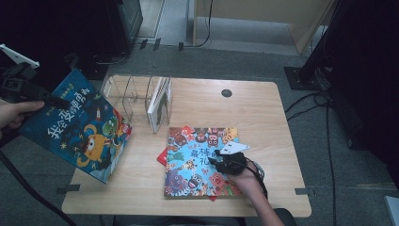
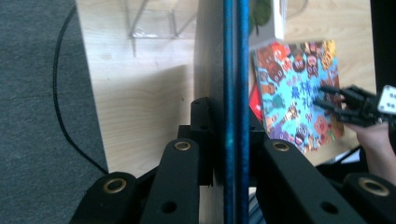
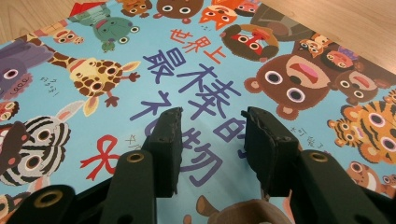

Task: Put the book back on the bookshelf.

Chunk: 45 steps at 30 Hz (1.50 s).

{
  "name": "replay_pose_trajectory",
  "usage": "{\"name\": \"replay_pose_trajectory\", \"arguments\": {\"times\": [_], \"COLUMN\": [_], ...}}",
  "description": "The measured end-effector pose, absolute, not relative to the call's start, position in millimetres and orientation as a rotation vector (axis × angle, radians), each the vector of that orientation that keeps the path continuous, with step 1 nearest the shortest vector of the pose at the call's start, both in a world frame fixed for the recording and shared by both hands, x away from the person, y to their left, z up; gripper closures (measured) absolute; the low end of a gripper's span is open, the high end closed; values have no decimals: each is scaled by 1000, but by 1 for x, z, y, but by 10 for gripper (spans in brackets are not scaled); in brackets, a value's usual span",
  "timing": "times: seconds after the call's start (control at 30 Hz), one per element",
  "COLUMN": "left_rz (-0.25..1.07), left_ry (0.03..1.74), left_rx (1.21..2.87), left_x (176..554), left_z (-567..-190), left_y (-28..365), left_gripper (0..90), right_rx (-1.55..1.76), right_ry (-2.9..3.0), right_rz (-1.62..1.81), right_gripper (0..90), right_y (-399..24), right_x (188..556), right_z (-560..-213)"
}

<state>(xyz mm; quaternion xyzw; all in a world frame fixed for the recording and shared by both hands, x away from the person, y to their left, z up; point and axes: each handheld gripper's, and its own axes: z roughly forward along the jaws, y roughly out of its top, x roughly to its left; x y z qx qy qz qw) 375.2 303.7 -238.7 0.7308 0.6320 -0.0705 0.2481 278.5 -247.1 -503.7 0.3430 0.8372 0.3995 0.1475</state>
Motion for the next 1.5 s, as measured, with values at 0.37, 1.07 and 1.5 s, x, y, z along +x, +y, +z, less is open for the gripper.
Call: {"name": "replay_pose_trajectory", "arguments": {"times": [0.37,1.07,1.5], "left_rz": [-137,-124,-118], "left_ry": [1788,1811,1778], "left_rx": [1944,1846,1838], "left_x": [398,461,493], "left_z": [-230,-245,-249], "left_y": [314,312,308], "left_gripper": [815,813,817], "right_rx": [989,994,1008], "right_ry": [2406,2401,2385], "right_rz": [1150,1148,1141], "right_gripper": [571,580,579], "right_y": [-247,-246,-245], "right_x": [278,280,278], "right_z": [-504,-504,-504]}}
